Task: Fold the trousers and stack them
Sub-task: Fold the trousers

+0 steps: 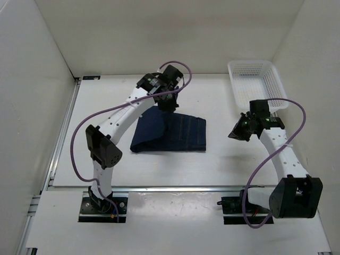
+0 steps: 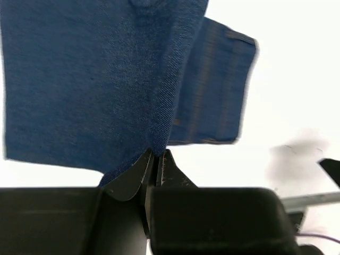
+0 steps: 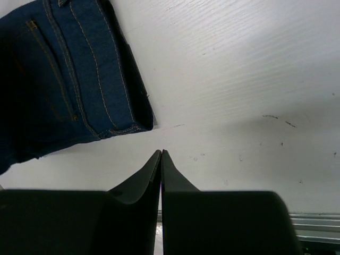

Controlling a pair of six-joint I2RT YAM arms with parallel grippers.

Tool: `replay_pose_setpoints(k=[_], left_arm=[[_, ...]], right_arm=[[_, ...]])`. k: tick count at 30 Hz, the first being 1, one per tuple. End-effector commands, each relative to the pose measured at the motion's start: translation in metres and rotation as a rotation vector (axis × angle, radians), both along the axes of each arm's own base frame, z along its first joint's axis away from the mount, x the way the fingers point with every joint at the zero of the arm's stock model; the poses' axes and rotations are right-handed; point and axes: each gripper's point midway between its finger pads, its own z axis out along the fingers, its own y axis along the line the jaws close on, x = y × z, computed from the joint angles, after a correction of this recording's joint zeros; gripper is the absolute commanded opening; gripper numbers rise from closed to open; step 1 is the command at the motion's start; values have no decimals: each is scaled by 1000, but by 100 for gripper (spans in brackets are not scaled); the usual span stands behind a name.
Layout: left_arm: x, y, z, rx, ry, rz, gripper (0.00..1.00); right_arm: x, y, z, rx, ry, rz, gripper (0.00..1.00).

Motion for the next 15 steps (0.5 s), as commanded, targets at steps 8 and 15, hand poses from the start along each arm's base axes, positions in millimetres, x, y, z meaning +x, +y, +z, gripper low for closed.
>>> replay_pose_setpoints(k=[8, 15], left_arm=[[-9, -72, 19, -177, -40, -45, 11], [-16, -139, 10, -284, -46, -194, 39]], right_arm=[[-21, -28, 25, -130, -44, -58, 4], [-27, -32, 31, -150, -66, -73, 4]])
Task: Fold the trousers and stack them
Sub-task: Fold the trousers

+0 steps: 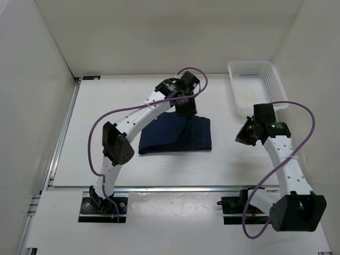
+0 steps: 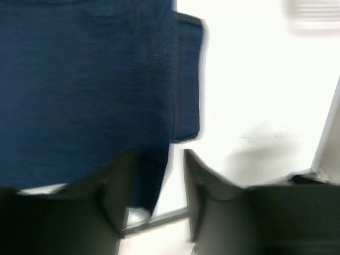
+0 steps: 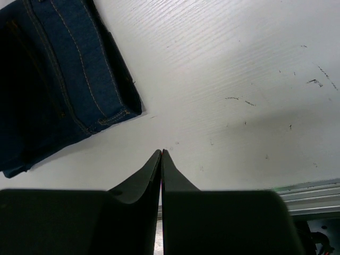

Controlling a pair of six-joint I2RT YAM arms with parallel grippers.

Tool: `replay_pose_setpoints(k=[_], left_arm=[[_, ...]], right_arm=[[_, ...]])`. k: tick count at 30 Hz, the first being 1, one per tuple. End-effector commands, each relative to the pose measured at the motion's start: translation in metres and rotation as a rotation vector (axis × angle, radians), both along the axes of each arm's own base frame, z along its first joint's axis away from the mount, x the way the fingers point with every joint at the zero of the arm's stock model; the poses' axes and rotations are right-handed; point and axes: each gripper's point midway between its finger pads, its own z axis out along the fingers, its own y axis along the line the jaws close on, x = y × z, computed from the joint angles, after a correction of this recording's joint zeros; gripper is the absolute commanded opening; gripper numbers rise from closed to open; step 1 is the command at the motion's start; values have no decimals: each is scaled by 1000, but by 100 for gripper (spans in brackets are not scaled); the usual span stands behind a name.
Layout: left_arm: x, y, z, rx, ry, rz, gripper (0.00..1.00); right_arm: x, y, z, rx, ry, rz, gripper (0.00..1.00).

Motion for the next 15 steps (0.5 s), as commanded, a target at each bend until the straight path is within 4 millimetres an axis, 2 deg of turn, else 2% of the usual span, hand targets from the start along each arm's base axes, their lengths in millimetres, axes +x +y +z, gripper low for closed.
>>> replay_pose_setpoints(k=[1, 2, 3, 4, 6, 7, 8, 9, 10, 11, 12, 13, 14, 15], left_arm=[[-13, -63, 34, -203, -53, -169, 57], [-15, -74, 11, -190, 3, -211, 68], [-15, -80, 24, -217, -4, -238, 71], [-22, -72, 14, -170, 48, -233, 71], [-6, -51, 22, -131, -3, -183, 71], [-7, -36, 15, -95, 13, -169, 70], [-7, -24, 48, -144, -43, -155, 70], [1, 4, 34, -99, -24, -98, 69], [4, 21, 39, -93, -33, -67, 69], [1, 43, 64, -117, -79, -35, 66], [2, 59, 66, -111, -86, -5, 65], [6, 87, 51, -73, -54, 39, 65], [5, 103, 51, -54, -63, 54, 63], [0, 119, 65, -60, -94, 82, 63]], right_arm=[[0, -7, 15, -35, -46, -5, 4], [-4, -9, 10, -43, -25, -10, 4], [-5, -9, 12, -43, -37, -10, 4], [-9, -9, 8, -44, -17, -10, 4], [-10, -9, 11, -48, -31, -2, 4], [-13, -8, 10, -40, -31, 3, 4], [-17, -8, 7, -48, -23, 14, 4], [-17, -8, 7, -48, -23, 15, 4], [-18, -7, 9, -43, -33, 30, 6], [-18, -5, 9, -35, -33, 35, 6], [-19, -4, 11, -31, -43, 48, 6], [-19, -4, 12, -31, -43, 48, 8], [-20, -2, 12, -24, -44, 63, 11], [-20, -2, 14, -24, -54, 63, 15]])
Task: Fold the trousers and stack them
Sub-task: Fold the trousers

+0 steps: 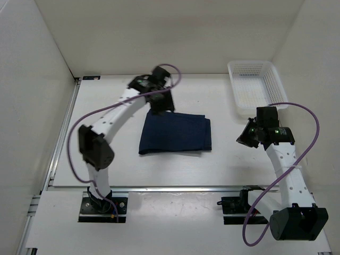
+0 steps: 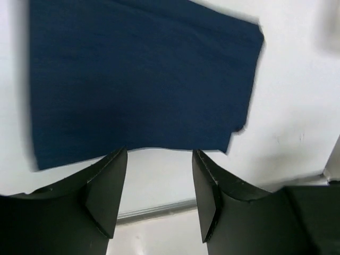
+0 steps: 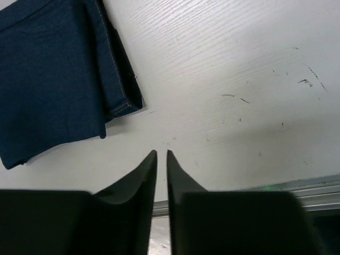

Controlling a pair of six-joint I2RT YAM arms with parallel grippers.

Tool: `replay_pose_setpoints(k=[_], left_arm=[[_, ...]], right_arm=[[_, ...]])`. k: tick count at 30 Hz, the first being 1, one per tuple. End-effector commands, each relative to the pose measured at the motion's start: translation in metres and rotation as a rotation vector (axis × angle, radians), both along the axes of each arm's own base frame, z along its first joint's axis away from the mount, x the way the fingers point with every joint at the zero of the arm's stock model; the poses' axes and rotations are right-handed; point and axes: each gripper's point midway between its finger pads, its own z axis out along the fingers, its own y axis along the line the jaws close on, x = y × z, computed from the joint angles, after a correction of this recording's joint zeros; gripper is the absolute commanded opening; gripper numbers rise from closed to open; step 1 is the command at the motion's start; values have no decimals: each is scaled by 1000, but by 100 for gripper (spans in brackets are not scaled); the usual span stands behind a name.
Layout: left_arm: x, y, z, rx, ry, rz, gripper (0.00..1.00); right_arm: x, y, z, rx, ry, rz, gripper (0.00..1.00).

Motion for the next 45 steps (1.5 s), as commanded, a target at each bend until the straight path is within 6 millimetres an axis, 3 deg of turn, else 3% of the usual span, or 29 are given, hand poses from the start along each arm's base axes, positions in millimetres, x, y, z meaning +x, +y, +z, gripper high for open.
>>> replay_pose_setpoints(k=[1, 2, 4, 5, 6, 7, 9, 11, 17, 20, 21, 23, 25, 26, 29, 31, 32, 36, 41, 43, 45], left_arm=[[-1, 80, 53, 34, -149, 118, 63], [-9, 94, 65, 34, -184, 142, 63], [-17, 127, 63, 108, -194, 200, 63], [-27, 141, 53, 149, -169, 217, 63], [-37, 154, 64, 148, -200, 240, 64], [-41, 164, 67, 156, -214, 261, 64], [-52, 187, 61, 193, -211, 295, 68], [-63, 207, 72, 181, -248, 345, 72], [-89, 230, 61, 181, -237, 384, 74], [-97, 233, 45, 203, -193, 385, 74], [-101, 230, 36, 199, -163, 371, 74], [-100, 228, 34, 188, -157, 374, 74], [-104, 225, 25, 184, -127, 359, 73], [-104, 225, 25, 179, -126, 367, 73], [-106, 225, 29, 169, -141, 369, 73], [-107, 226, 26, 174, -133, 368, 73], [-107, 226, 26, 179, -135, 360, 73], [-106, 226, 29, 174, -143, 361, 73], [-103, 225, 33, 169, -151, 362, 73], [-103, 226, 34, 176, -154, 367, 73], [-105, 227, 33, 181, -146, 366, 73]], right_arm=[[-7, 1, 0, -6, -3, 47, 22], [-6, 2, 7, -6, -30, 47, 39], [-5, -2, 17, -22, -72, 34, 62], [-5, -3, 24, -30, -95, 45, 76], [-5, -6, 25, -47, -104, 32, 93], [-4, -11, 33, -73, -137, 22, 100], [-6, -19, 36, -105, -143, -3, 100], [-8, -24, 43, -129, -168, -25, 100], [-19, -33, 46, -178, -163, -30, 100], [-15, -14, 53, -99, -207, 49, 100], [-16, 7, 44, -6, -187, 126, 100], [-4, 30, 45, 107, -233, 190, 93], [-1, 54, 29, 190, -199, 253, 89], [6, 71, 31, 218, -224, 288, 85], [22, 97, -2, 185, -104, 325, 79], [31, 111, -10, 143, -83, 347, 77], [37, 129, -14, 124, -76, 392, 76], [52, 145, -38, 89, -25, 388, 76], [66, 149, -76, 47, 47, 367, 77], [70, 153, -86, 32, 65, 372, 73], [74, 157, -89, 24, 64, 376, 62]])
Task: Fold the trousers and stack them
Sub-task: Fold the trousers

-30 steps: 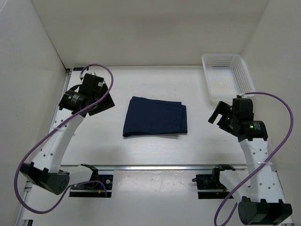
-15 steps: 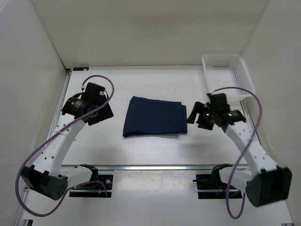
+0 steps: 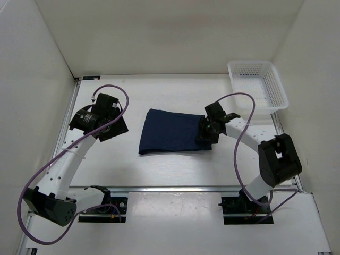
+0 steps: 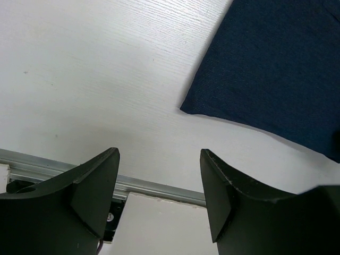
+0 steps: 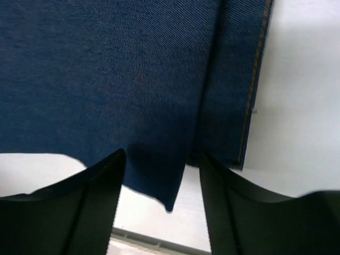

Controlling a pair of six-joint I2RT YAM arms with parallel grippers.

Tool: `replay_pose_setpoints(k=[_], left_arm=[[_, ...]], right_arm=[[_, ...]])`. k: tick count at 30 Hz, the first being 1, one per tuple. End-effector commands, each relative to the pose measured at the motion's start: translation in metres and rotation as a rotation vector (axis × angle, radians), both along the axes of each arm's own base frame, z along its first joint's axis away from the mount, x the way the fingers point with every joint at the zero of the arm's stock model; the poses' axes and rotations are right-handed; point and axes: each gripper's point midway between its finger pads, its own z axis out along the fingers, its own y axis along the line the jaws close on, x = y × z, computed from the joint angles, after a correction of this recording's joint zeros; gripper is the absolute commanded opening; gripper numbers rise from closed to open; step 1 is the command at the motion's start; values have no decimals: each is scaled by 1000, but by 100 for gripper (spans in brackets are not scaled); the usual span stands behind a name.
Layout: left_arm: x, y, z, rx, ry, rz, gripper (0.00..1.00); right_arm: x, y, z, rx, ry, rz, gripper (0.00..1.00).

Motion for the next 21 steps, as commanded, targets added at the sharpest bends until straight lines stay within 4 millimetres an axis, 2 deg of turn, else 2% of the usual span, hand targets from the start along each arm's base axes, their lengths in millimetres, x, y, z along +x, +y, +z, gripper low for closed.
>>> replay_pose_setpoints(k=[1, 2, 3, 5, 6, 8, 10, 12, 15, 17, 18, 19, 20, 21], left_arm=[[0, 3, 12, -1, -37, -2, 73], [0, 3, 12, -1, -37, -2, 73], [0, 4, 12, 7, -40, 3, 73], [-2, 5, 11, 10, -31, 3, 73], [-3, 8, 10, 22, -26, 9, 73], [-3, 8, 15, 15, -43, 9, 73], [-2, 7, 18, 12, -52, 9, 73], [-2, 7, 19, 12, -52, 9, 73], [-2, 7, 19, 12, -52, 9, 73], [-3, 5, 18, 3, -48, 3, 73], [-2, 5, 15, 4, -47, 3, 73], [-2, 5, 15, 4, -47, 3, 73], [-3, 4, 12, 0, -36, -2, 73], [-3, 4, 12, 0, -36, -2, 73]], right_arm=[[25, 18, 11, 13, -80, 2, 59], [26, 21, 12, 26, -72, -1, 56], [26, 21, 12, 26, -72, -1, 44], [26, 18, 15, 18, -78, -21, 29], [24, 17, 25, 19, -96, -31, 17], [25, 6, 33, -18, -127, -69, 8], [21, -2, 44, -38, -151, -86, 2], [21, -9, 49, -61, -167, -102, 0], [24, -19, 48, -107, -183, -139, 0], [26, -33, 41, -132, -173, -200, 0], [27, -34, 33, -148, -155, -211, 7], [28, -38, 29, -156, -144, -220, 35], [29, -38, 29, -161, -136, -219, 50], [31, -32, 36, -153, -148, -210, 64]])
